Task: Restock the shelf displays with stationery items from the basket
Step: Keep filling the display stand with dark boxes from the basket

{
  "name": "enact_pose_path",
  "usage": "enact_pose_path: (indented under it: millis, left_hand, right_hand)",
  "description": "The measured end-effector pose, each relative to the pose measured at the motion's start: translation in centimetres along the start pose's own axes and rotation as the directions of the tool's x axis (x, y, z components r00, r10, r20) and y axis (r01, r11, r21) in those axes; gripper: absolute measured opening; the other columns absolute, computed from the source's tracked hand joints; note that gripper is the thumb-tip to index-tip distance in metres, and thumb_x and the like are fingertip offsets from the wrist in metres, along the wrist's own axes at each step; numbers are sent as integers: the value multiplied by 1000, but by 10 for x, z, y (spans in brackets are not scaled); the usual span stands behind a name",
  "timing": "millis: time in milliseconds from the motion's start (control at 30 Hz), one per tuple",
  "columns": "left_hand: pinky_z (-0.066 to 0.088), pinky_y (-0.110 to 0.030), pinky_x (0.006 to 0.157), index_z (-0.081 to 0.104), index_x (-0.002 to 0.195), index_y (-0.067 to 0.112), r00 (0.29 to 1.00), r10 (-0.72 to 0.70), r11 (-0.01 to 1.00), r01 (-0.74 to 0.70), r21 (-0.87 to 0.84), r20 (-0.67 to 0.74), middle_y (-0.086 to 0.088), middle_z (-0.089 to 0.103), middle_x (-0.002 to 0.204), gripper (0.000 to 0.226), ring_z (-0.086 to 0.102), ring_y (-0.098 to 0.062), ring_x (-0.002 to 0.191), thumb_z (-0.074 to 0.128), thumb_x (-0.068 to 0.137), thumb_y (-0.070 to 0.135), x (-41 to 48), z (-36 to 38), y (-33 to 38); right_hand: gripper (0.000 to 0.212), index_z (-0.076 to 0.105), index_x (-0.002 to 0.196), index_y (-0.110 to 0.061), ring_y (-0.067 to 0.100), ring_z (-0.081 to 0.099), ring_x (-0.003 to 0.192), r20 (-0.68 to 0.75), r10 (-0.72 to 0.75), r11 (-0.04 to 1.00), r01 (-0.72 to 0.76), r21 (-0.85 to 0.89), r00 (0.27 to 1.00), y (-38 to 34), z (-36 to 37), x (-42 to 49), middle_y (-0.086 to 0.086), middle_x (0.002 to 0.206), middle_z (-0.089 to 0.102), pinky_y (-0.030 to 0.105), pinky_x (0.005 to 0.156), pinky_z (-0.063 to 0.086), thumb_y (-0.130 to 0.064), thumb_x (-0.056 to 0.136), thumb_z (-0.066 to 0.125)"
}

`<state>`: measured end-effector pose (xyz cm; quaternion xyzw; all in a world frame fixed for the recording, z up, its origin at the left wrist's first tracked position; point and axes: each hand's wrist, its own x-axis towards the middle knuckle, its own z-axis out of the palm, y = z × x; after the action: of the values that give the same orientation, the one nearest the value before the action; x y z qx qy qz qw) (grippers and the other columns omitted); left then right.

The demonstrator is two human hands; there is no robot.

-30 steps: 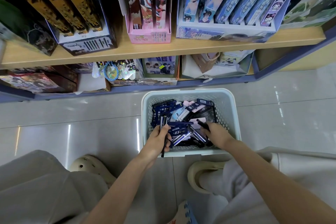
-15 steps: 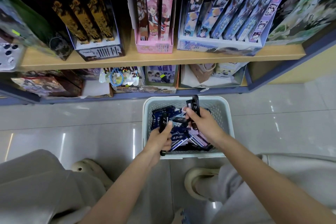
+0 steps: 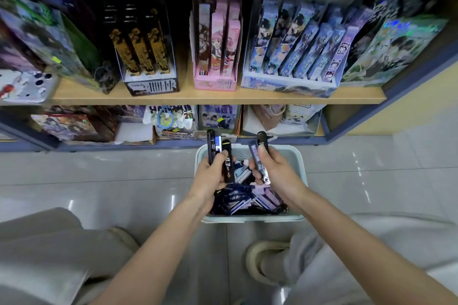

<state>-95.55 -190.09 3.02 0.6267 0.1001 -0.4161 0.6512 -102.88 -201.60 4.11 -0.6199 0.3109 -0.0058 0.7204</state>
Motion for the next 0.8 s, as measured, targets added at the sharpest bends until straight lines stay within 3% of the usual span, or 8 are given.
enact_pose_path:
  millis: [100,167,233,367,467,533,633,800]
  left_hand:
    - [44,-12,43,57,100,11,992,125,991,-125,42,4,3,67,76,19,58,0,43,43,101,25,-13,-4,18]
    - [43,-12,42,55,91,15,984,177,983,-177,46,5,-1,66,80,16,60,-1,47,44,101,22,-22,-7,28]
    - [42,-12,43,55,94,18,978,208,976,-209,56,20,-1,66,82,13,60,0,50,47,99,26,-30,-11,35]
    - [43,-16,50,55,87,16,963,268,959,-270,83,33,11,61,63,23,57,1,48,51,95,37,-46,-22,52]
    - [40,-15,46,56,74,15,954,300,951,-301,67,17,11,57,49,29,52,-1,44,55,93,37,-56,-34,70]
    - [37,-16,43,57,70,15,943,329,944,-327,49,-41,9,56,47,29,50,-2,40,60,90,35,-63,-41,84]
    - [36,-24,53,59,73,17,916,362,928,-371,-23,-173,10,56,51,24,51,-9,51,63,88,36,-72,-56,106]
    - [36,-33,69,57,80,16,867,423,891,-450,-52,-263,0,52,68,23,45,-20,67,64,86,36,-83,-86,143]
  right_hand:
    - [19,44,96,-14,6,39,44,25,1,999,0,-47,1000,-17,8,-8,0,73,56,18,41,30,-31,101,38]
    - [21,45,94,-14,6,36,40,25,-33,995,35,-95,999,-29,16,-12,-1,67,58,17,38,27,-33,100,40]
    - [26,47,96,-14,5,35,35,19,-66,980,68,-185,998,-41,27,-14,-2,56,54,16,35,25,-38,100,39]
    - [31,51,98,-7,2,37,31,82,-134,922,154,-356,988,-67,51,-17,-2,48,48,13,34,28,-35,101,37]
    - [29,50,97,-9,2,40,34,176,-186,880,244,-408,967,-85,68,-17,-3,55,51,14,35,31,-33,102,35]
    - [25,49,96,-15,5,46,40,225,-213,870,289,-399,951,-97,78,-18,-6,62,57,18,37,37,-32,103,33]
    - [25,51,93,-10,1,54,49,158,-218,925,255,-283,963,-119,87,-16,-3,70,57,14,49,46,-25,103,33]
    - [40,58,109,-9,7,28,47,224,-186,975,209,-82,957,-143,86,-3,-7,62,46,17,46,27,-35,102,29]
